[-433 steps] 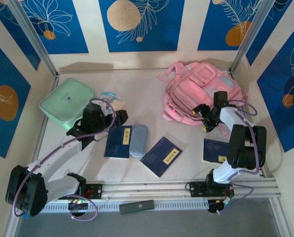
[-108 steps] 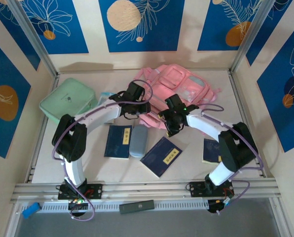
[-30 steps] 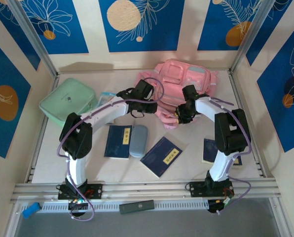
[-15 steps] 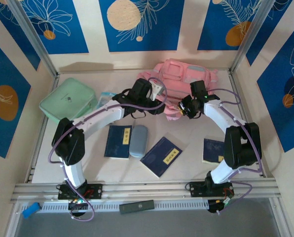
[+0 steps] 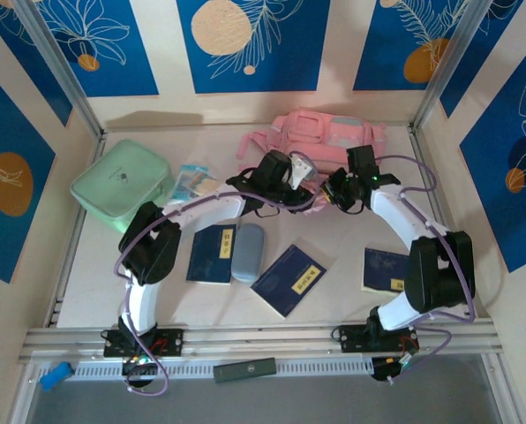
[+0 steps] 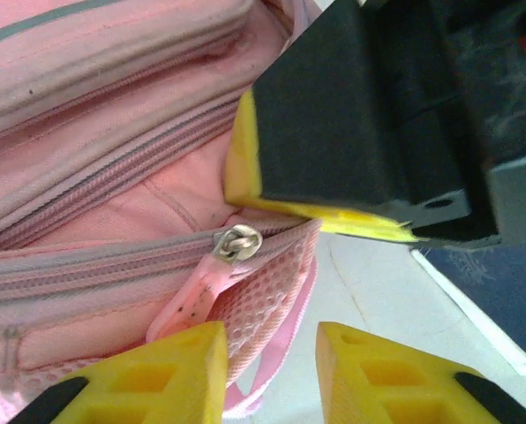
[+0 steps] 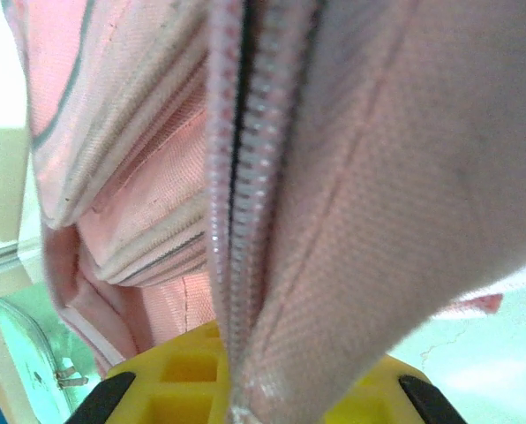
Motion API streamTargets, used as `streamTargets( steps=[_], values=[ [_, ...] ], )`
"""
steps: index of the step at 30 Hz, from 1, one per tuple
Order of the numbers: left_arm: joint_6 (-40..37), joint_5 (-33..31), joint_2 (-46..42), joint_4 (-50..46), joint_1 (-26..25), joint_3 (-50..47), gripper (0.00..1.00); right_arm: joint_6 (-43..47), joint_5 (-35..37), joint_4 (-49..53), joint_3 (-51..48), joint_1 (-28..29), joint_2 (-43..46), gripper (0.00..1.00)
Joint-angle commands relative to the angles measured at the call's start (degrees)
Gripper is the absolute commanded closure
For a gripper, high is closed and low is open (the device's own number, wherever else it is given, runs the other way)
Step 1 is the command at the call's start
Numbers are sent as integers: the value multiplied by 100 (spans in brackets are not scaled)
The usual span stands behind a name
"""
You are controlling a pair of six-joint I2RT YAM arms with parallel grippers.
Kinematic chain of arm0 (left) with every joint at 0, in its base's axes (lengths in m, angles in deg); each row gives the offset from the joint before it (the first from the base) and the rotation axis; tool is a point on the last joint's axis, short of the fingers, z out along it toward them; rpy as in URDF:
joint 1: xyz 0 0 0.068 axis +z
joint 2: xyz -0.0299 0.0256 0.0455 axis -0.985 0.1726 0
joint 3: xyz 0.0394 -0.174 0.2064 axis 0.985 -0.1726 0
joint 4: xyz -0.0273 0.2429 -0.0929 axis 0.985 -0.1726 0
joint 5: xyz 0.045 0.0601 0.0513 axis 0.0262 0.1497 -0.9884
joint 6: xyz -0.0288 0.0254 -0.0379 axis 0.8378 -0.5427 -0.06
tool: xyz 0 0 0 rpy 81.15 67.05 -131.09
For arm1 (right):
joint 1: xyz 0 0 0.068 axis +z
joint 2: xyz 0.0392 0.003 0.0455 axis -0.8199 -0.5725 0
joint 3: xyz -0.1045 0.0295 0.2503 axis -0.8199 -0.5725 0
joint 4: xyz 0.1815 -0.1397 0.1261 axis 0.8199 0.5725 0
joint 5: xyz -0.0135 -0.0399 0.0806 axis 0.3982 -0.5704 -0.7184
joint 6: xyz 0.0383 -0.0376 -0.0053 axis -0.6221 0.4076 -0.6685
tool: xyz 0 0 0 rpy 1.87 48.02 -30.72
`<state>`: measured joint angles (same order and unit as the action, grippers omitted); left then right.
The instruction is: Pack the student bag
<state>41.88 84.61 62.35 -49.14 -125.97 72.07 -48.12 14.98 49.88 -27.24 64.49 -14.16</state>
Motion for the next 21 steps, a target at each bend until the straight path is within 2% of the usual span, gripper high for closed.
streamTargets(
  steps=[1,4,6,8,10,13,16,21],
  values=[
    [921,460,203,1282,-51,-384,68,268,-1024,-1484,-342,-240,547,94],
    [1059,508,242,1829,-206,-570,68,460,-1169,-1798,-550,-271,717,94],
    [879,524,164,1807,-252,-603,68,588,-1278,-1720,-534,-311,780,94],
    [694,198,50,1385,-210,-501,68,517,-1360,-1603,-567,-439,808,94],
    [420,-97,105,523,-184,-9,71,541,-1507,-1527,-525,-518,771,94],
    [75,-58,378,-683,-192,705,72,602,-1616,-1238,-346,-502,644,94],
    [-17,-76,408,-1039,-199,771,71,551,-1763,-1197,-280,-508,509,95],
    [-330,-228,433,-1882,-200,1193,65,642,-1867,-1039,-93,-493,439,94]
  ],
)
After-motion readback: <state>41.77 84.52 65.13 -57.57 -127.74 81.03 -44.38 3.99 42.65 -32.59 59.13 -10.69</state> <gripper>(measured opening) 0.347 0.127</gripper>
